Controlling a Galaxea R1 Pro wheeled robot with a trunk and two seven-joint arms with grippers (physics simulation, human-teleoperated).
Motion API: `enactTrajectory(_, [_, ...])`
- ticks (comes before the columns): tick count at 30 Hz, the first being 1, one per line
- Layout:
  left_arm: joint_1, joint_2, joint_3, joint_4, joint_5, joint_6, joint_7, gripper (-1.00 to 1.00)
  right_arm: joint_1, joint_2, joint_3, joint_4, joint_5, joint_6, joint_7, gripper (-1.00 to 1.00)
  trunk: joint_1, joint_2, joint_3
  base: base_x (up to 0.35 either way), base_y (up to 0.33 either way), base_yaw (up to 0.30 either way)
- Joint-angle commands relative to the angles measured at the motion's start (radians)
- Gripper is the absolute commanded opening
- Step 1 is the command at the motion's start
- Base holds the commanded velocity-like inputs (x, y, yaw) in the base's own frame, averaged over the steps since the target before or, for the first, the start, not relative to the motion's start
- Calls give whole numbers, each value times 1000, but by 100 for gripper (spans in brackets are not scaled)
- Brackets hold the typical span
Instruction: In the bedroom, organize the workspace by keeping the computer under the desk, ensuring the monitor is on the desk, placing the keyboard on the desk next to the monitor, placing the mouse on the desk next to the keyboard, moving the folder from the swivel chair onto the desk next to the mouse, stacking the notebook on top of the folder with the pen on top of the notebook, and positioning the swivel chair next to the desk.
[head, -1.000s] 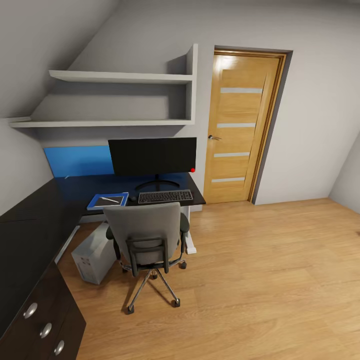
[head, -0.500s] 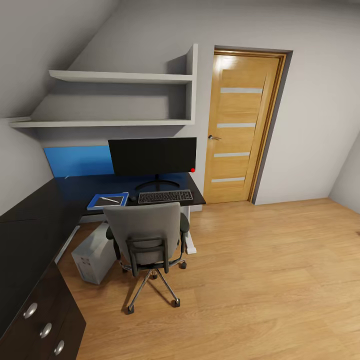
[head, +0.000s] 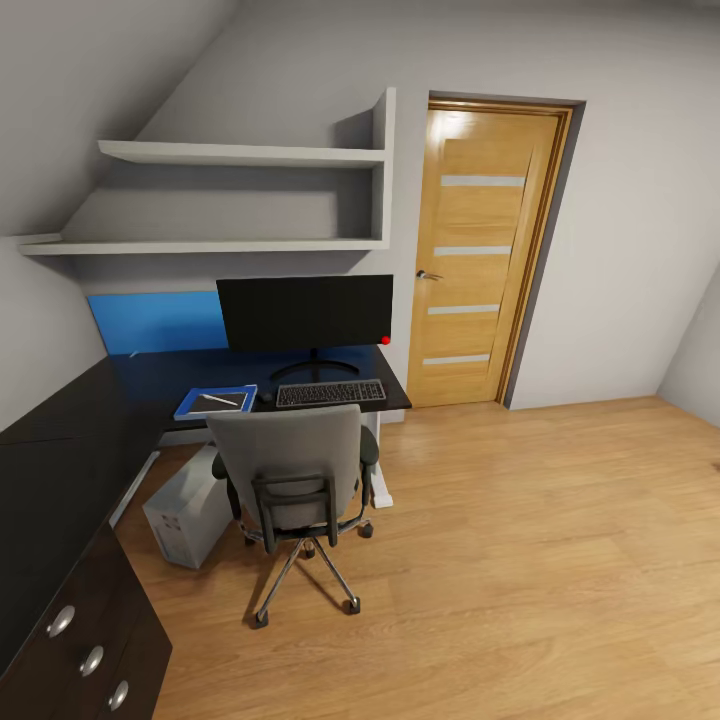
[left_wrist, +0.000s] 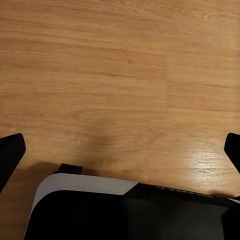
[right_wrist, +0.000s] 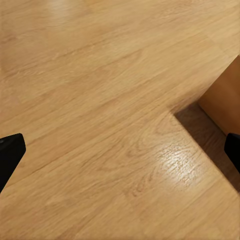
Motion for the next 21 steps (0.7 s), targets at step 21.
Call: enactTrajectory(21, [-1,-1,-2,1,11,-2,-8,100,-1,0,8,1,2,-2,-10,100,0,-1,-1,0,0,0])
